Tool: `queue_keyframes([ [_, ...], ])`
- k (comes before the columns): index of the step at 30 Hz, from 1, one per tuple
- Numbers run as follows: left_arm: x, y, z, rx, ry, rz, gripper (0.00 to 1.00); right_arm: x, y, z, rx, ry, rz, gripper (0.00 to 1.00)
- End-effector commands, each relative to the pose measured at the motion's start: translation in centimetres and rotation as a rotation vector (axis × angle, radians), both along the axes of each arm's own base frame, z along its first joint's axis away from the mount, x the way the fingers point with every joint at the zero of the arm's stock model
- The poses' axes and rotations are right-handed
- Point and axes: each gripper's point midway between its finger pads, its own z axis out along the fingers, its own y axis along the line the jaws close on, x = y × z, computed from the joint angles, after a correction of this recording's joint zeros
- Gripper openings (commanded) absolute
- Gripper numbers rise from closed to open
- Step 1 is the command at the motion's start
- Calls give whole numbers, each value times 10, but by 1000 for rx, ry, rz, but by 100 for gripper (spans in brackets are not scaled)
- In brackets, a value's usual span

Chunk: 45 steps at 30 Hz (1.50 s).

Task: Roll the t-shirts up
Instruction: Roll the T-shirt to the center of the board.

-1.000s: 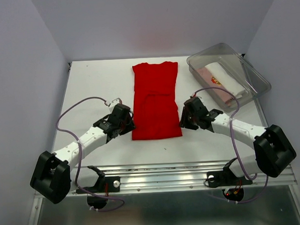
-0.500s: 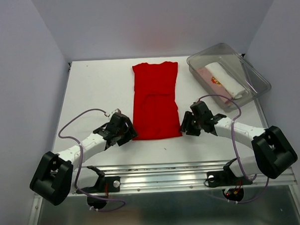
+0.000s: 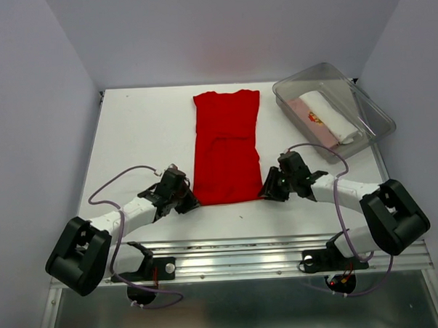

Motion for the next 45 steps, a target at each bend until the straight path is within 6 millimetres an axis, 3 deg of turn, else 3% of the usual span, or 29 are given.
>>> queue_keyframes([
  [1, -2, 4, -3, 12, 7, 13, 19, -5, -4, -16, -7, 28, -8, 37],
  [2, -1, 5, -2, 15, 7, 19, 10, -5, -3, -17, -9, 28, -5, 30],
  [4, -1, 7, -1, 25, 6, 24, 0, -5, -4, -21, -22, 36, 4, 17],
  [7, 0, 9, 0, 54, 29, 20, 0, -9, -6, -28, -38, 59, 9, 1],
  [18, 0, 13, 9, 43, 12, 60, 0, -19, -9, -24, -12, 52, 10, 1],
  [34, -15, 19, 6, 56, 56, 52, 0, -39, -14, -16, 11, 65, 27, 1],
  [45, -7, 20, 29, 90, 56, 61, 0, -39, -20, 0, -22, 52, 29, 1],
])
